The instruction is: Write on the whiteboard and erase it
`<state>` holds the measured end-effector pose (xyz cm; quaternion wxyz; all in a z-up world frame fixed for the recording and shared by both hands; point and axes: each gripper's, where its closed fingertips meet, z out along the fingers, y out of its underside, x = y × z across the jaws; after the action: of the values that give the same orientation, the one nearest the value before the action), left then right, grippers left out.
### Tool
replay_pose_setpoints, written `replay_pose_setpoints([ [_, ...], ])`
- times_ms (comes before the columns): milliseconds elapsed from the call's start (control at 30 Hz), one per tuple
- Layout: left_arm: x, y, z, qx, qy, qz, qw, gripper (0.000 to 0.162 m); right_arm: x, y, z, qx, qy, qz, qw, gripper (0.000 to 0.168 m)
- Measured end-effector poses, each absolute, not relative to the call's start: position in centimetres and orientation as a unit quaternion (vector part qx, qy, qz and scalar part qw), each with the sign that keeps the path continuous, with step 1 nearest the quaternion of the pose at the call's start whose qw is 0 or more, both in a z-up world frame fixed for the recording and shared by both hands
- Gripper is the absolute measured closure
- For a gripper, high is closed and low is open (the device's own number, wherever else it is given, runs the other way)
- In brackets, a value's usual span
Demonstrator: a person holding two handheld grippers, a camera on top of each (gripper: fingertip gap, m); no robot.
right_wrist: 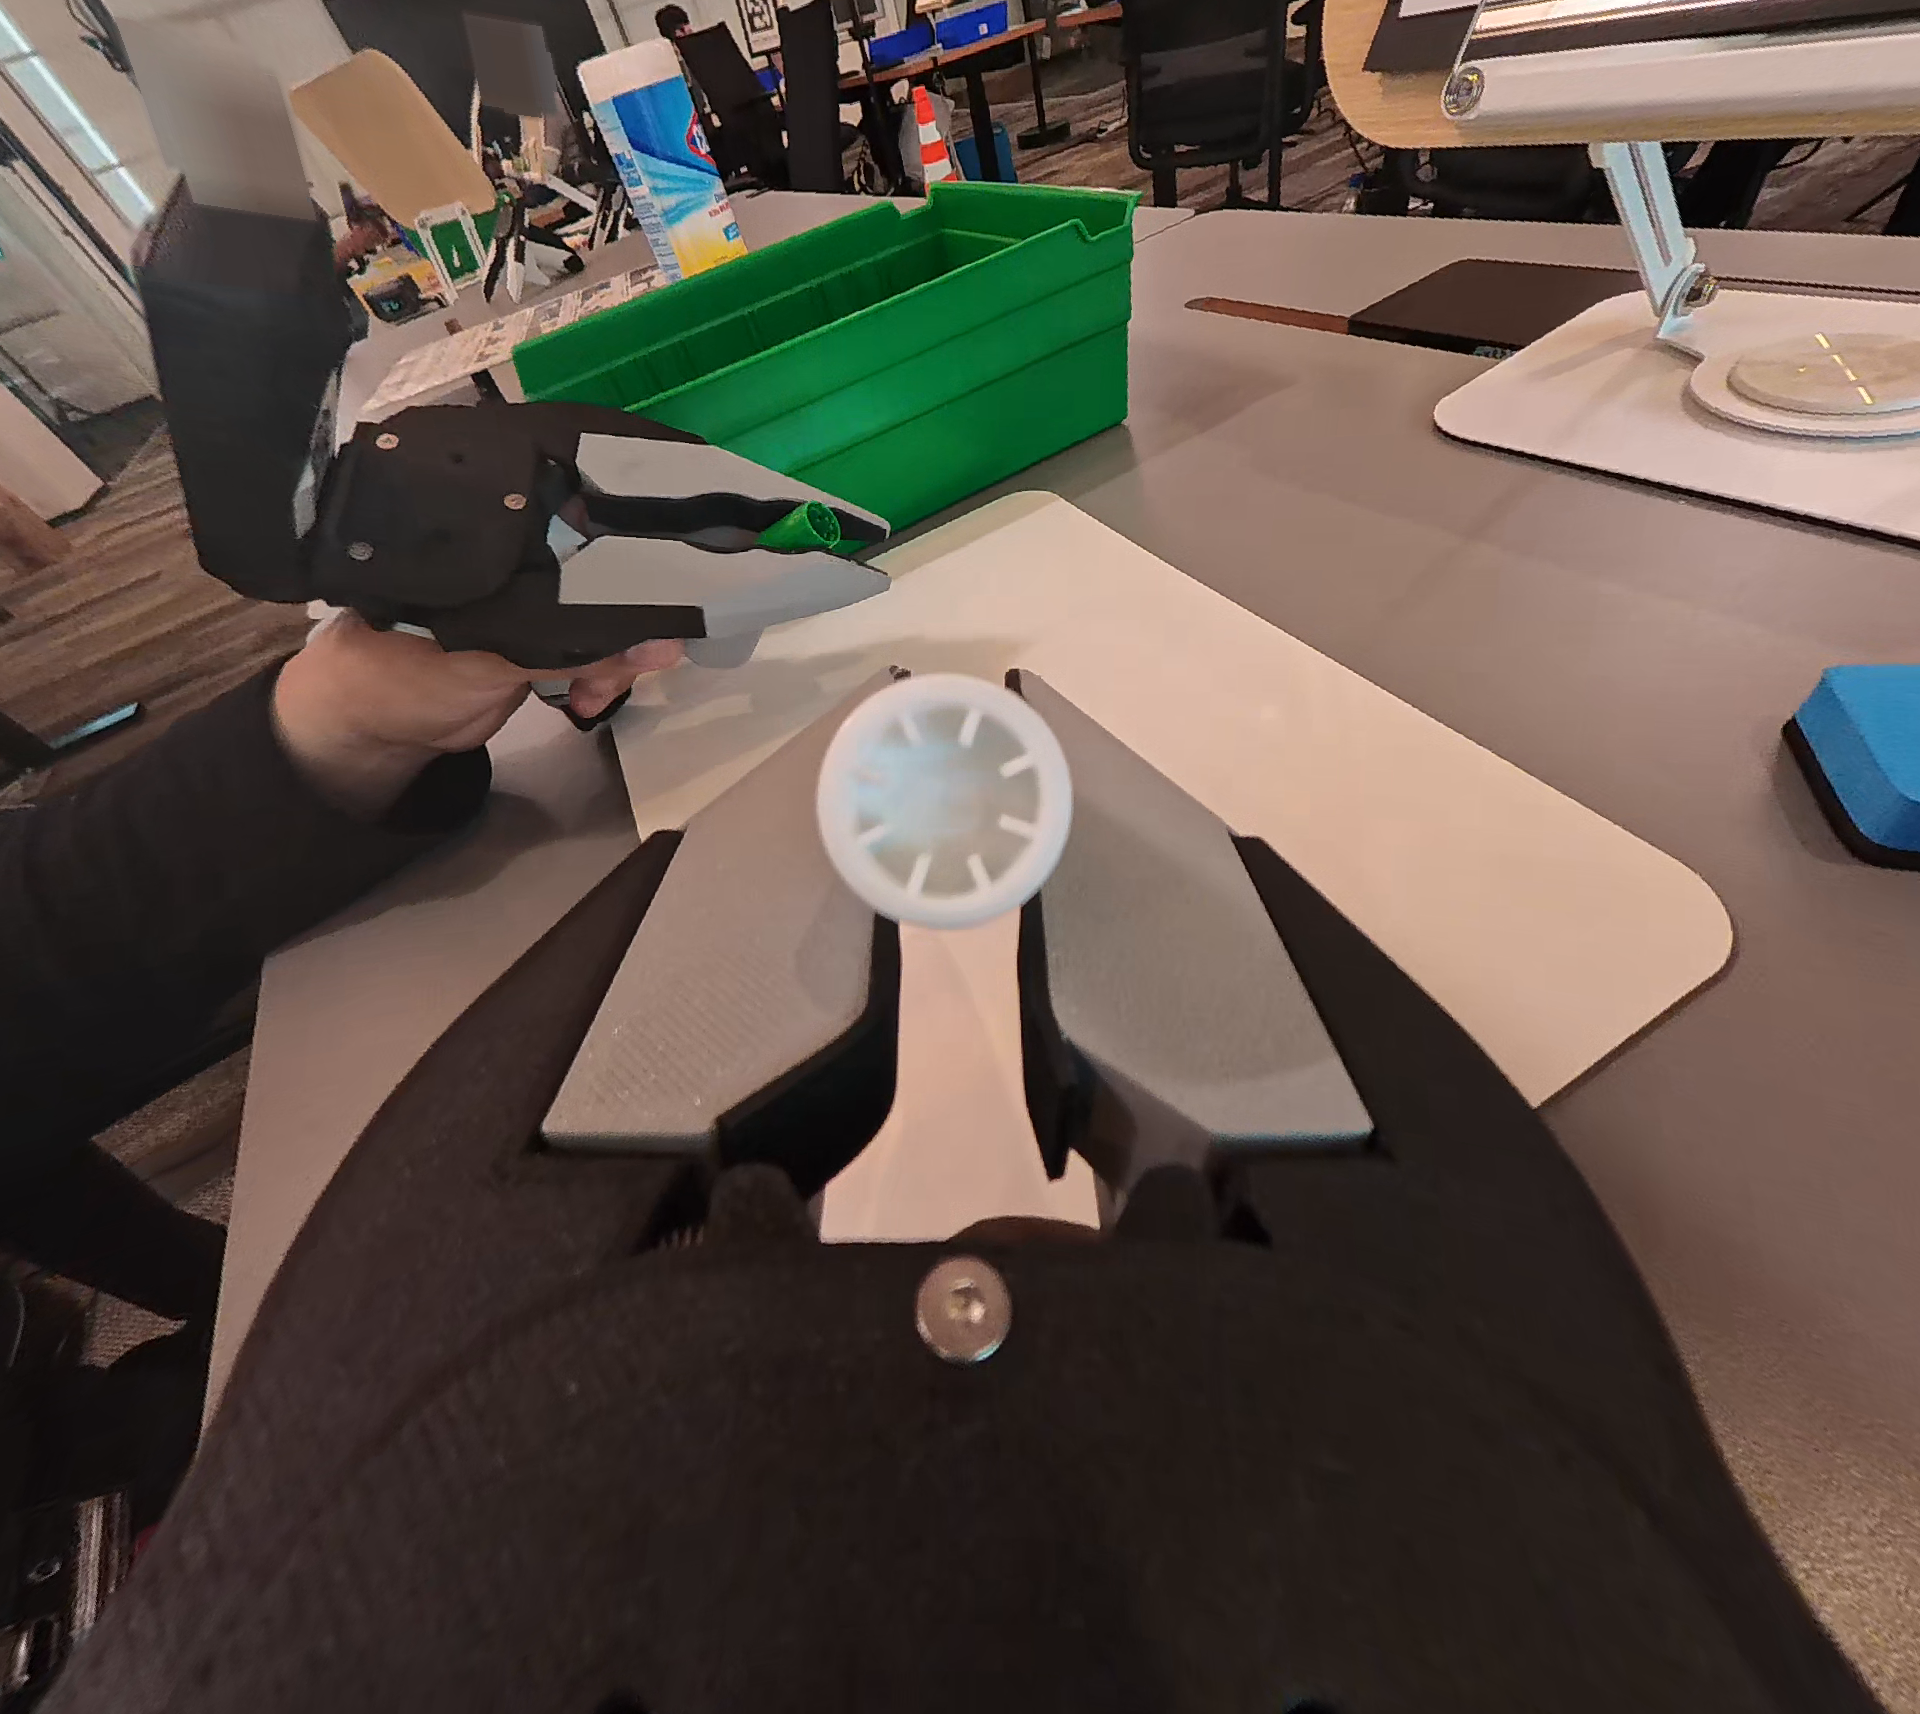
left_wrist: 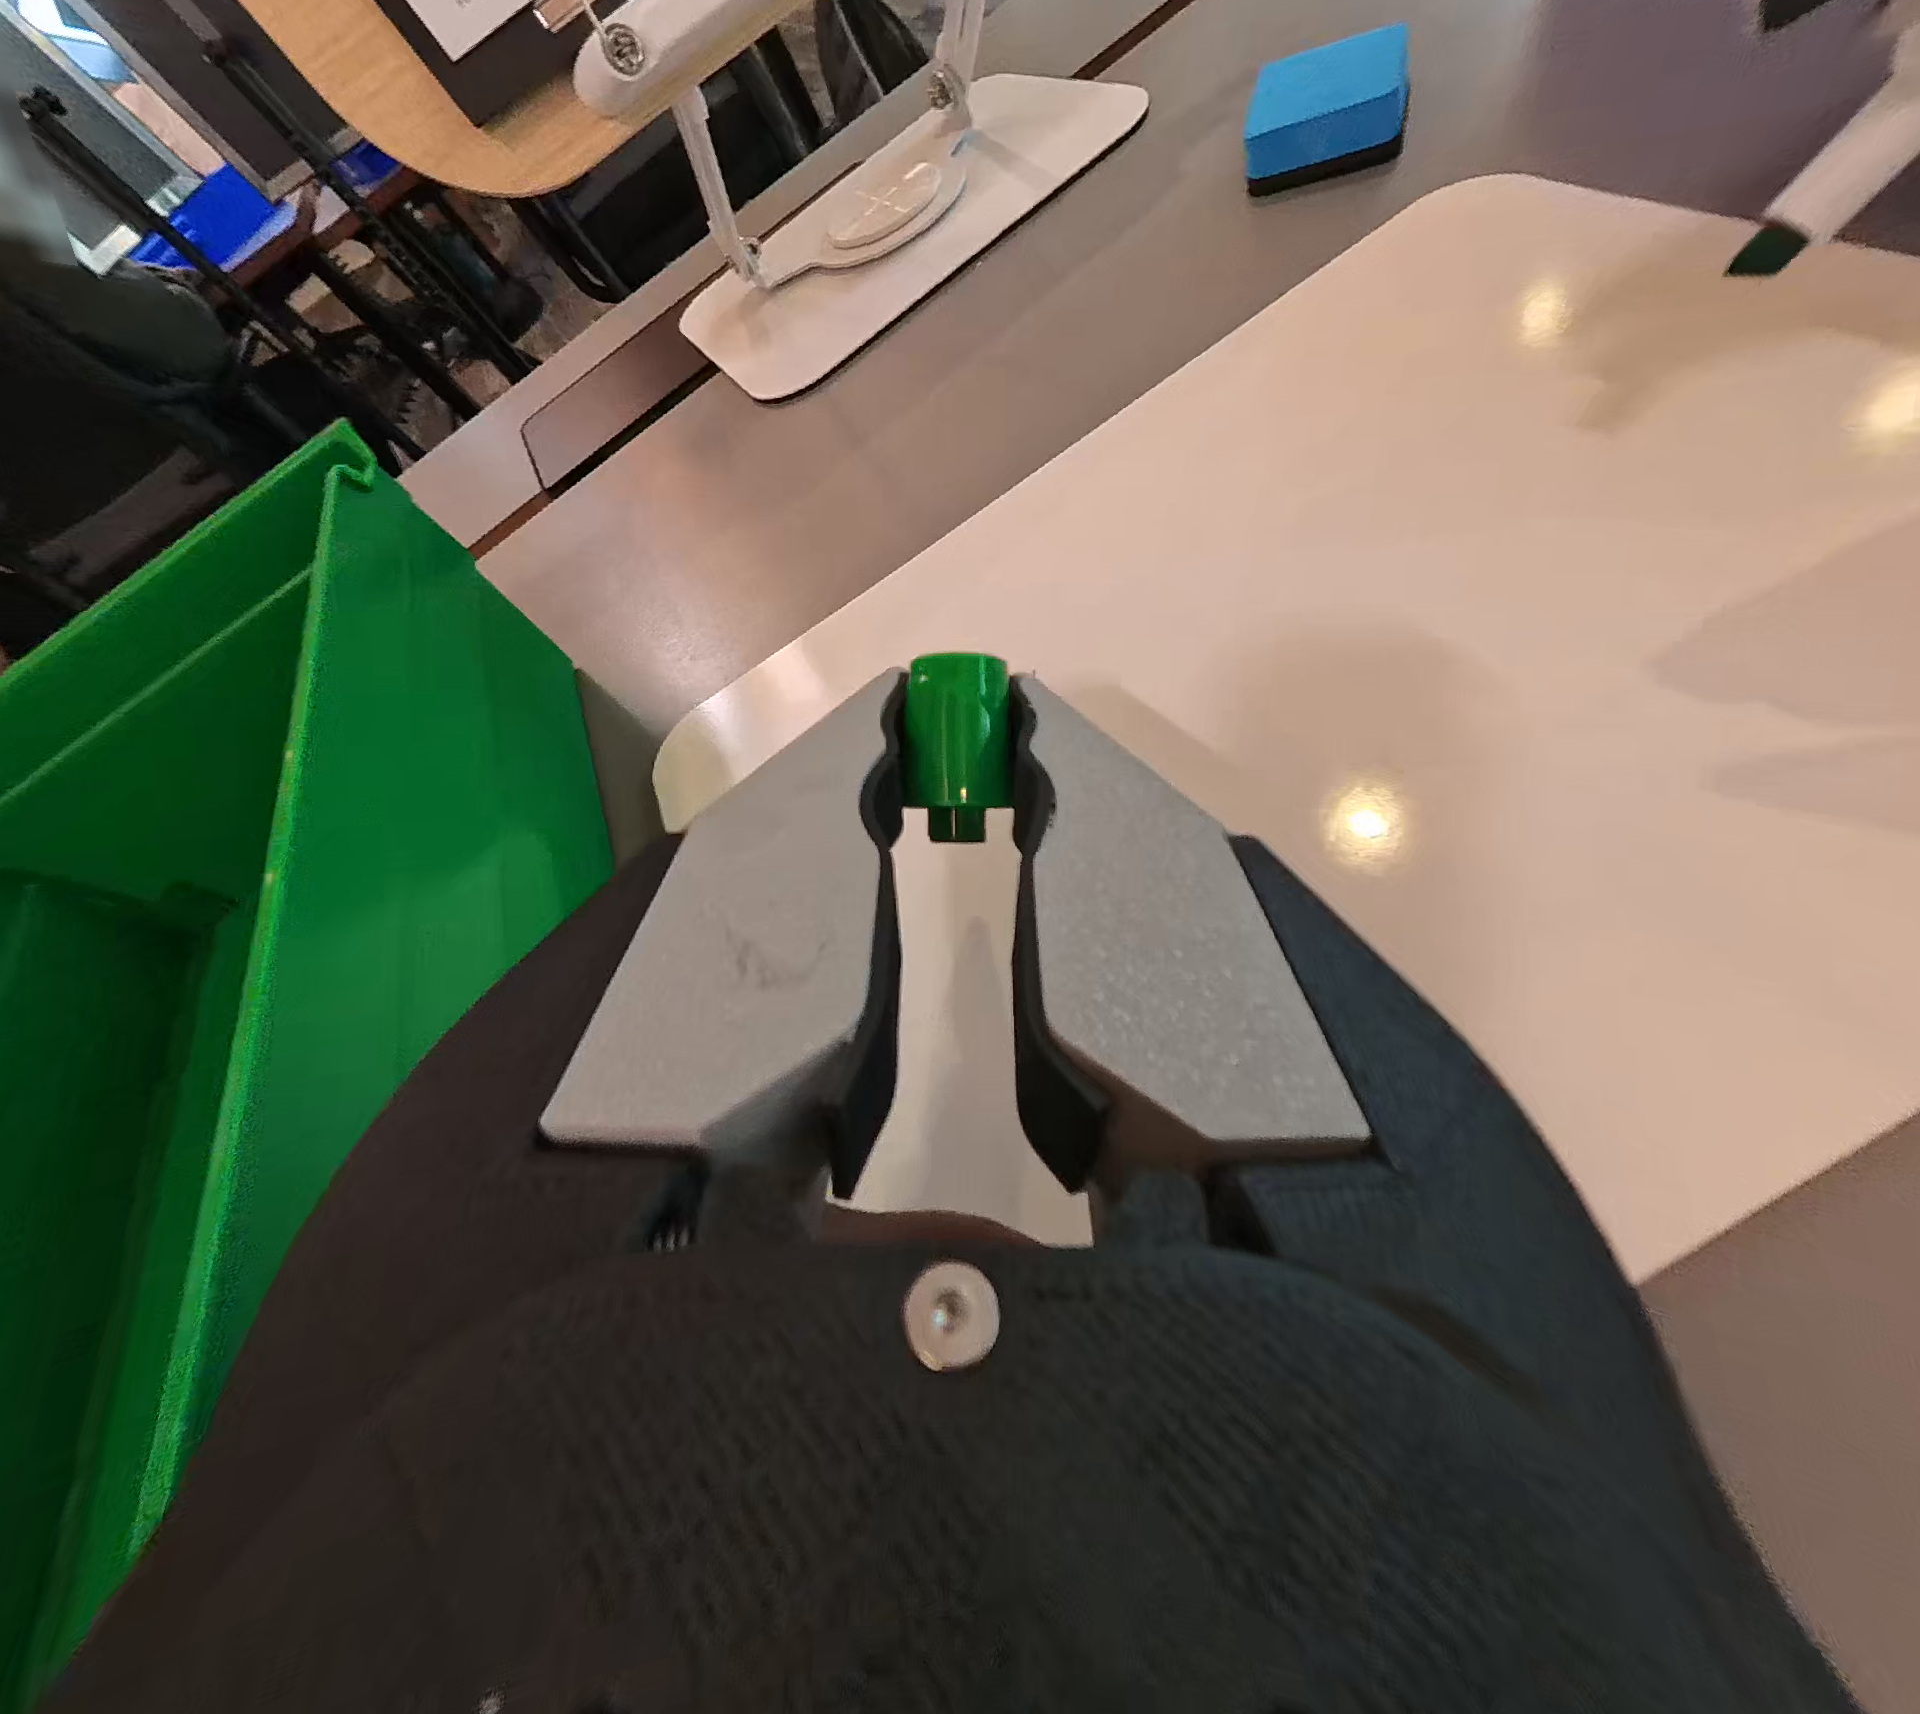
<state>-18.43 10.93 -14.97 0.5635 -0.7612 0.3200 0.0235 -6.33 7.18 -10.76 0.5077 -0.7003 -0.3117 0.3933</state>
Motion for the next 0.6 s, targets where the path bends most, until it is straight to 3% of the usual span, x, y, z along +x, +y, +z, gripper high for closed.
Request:
replay_pose_setpoints([
  [600,-17.8,10.2,-15.3,-0.776,0.308,-0.040,0.549,0.148,-6.1,7.6,-11.2,-0.710,-0.296,0.407,0.494,0.155],
])
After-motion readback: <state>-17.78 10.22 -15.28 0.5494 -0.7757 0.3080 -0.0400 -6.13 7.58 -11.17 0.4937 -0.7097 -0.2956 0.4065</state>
